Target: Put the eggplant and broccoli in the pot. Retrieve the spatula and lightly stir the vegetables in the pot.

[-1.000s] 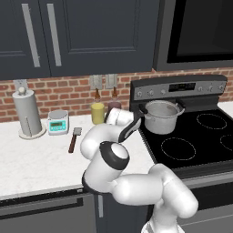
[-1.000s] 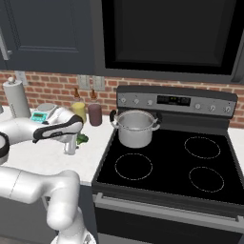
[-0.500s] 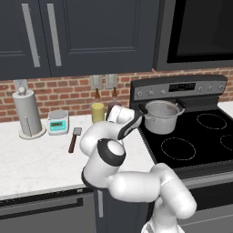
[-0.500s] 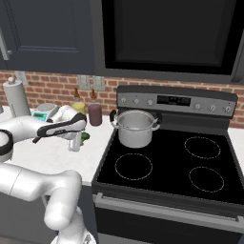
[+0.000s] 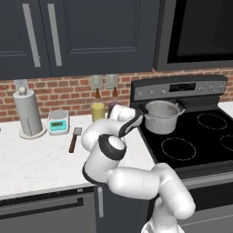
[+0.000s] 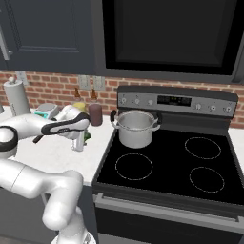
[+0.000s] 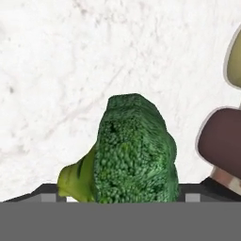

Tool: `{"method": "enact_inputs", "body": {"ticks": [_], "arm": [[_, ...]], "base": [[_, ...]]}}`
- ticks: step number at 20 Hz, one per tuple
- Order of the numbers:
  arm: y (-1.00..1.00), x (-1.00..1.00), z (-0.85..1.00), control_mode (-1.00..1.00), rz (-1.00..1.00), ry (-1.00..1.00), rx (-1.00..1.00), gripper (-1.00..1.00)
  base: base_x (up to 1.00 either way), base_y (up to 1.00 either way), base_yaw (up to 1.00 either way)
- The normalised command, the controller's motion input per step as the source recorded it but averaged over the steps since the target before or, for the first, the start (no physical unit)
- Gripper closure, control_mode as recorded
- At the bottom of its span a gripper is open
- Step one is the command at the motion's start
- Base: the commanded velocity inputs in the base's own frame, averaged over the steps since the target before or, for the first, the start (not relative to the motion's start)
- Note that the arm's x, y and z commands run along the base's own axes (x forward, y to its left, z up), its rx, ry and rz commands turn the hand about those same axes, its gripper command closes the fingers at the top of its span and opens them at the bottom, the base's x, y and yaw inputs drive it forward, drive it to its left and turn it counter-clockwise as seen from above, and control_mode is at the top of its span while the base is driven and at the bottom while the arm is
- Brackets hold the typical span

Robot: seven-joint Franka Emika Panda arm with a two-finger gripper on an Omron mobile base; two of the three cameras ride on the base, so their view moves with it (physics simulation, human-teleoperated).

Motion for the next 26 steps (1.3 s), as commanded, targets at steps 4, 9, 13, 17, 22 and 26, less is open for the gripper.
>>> {"method": "enact_inputs", "body": {"ticks": [4, 9, 13, 17, 22, 26], "arm": [[0.04, -0.38, 0.26, -1.0, 0.0, 0.07, 0.09, 1.0], [-0.04, -0.68, 0.67, -1.0, -0.03, -0.01, 0.14, 1.0], [-0.2, -0.78, 0.95, -1.0, -0.13, -0.06, 0.17, 1.0], [-0.13, -0.71, 1.0, -1.0, -0.16, -0.08, 0.21, 1.0], [-0.14, -0.55, 1.0, -1.0, -0.17, -0.05, 0.26, 1.0], [-0.23, -0.16, 1.0, -1.0, -0.19, 0.0, 0.25, 1.0]], "base": [[0.0, 0.0, 0.0], [0.0, 0.0, 0.0], [0.0, 0.0, 0.0], [0.0, 0.0, 0.0], [0.0, 0.0, 0.0], [0.0, 0.0, 0.0]]}}
